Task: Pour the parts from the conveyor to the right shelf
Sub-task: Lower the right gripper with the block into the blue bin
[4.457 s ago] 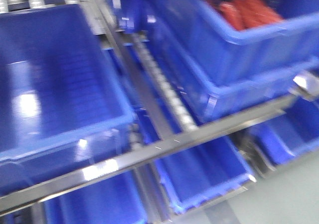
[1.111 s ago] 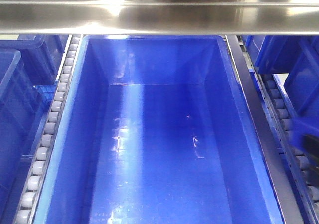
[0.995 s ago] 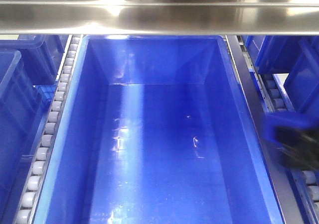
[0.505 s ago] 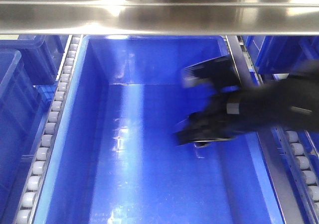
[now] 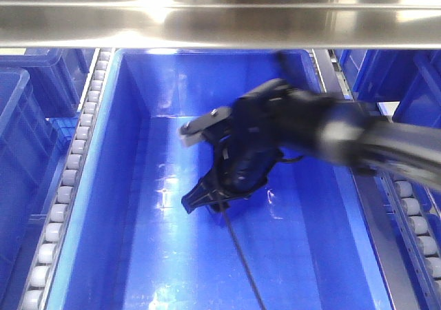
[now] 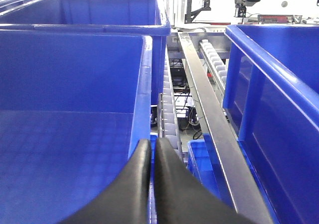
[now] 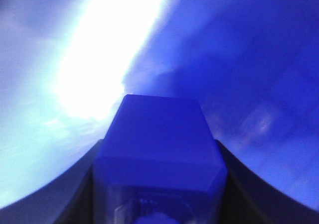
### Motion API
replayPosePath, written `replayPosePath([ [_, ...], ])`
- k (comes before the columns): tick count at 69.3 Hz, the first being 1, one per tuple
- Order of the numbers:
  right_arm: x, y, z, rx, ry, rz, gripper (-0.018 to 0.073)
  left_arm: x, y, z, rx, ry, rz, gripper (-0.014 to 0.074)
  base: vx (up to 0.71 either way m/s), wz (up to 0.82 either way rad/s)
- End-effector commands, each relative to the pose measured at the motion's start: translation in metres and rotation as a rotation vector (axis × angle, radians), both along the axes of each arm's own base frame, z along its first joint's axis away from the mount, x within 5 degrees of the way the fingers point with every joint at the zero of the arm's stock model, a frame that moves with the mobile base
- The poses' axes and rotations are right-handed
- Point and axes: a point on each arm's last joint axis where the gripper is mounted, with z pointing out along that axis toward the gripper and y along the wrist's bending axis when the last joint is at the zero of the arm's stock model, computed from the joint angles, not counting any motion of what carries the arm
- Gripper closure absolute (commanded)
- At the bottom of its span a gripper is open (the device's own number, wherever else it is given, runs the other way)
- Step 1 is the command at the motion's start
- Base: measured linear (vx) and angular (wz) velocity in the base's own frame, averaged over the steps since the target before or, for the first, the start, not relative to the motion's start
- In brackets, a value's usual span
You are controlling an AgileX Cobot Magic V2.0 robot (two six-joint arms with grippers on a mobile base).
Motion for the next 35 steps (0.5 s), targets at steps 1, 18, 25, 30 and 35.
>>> replayPosePath([
  [1,0.007,0.002,0.019,0.034,-0.064,0.004,0.0564,-0.002,0.000,0.015,-0.011,-0.111,-0.006,0.0603,0.00,0.00],
  [18,0.012,0.004,-0.004,0.013,-0.005,-0.012,0.0564,-0.002,0.000,0.015,-0.011,-0.111,-0.006,0.0603,0.00,0.00],
  [25,0.012,0.004,-0.007,0.005,0.004,-0.012,0.0554,-0.002,0.000,0.015,-0.011,-0.111,-0.006,0.0603,0.00,0.00],
  [30,0.012,0.004,-0.007,0.005,0.004,-0.012,0.0522,-0.002,0.000,0.015,-0.011,-0.111,-0.006,0.0603,0.00,0.00],
  [35,0.012,0.004,-0.007,0.002,0.006,-0.008,0.0459,-0.002,0.000,0.015,-0.011,-0.111,-0.006,0.0603,0.00,0.00],
])
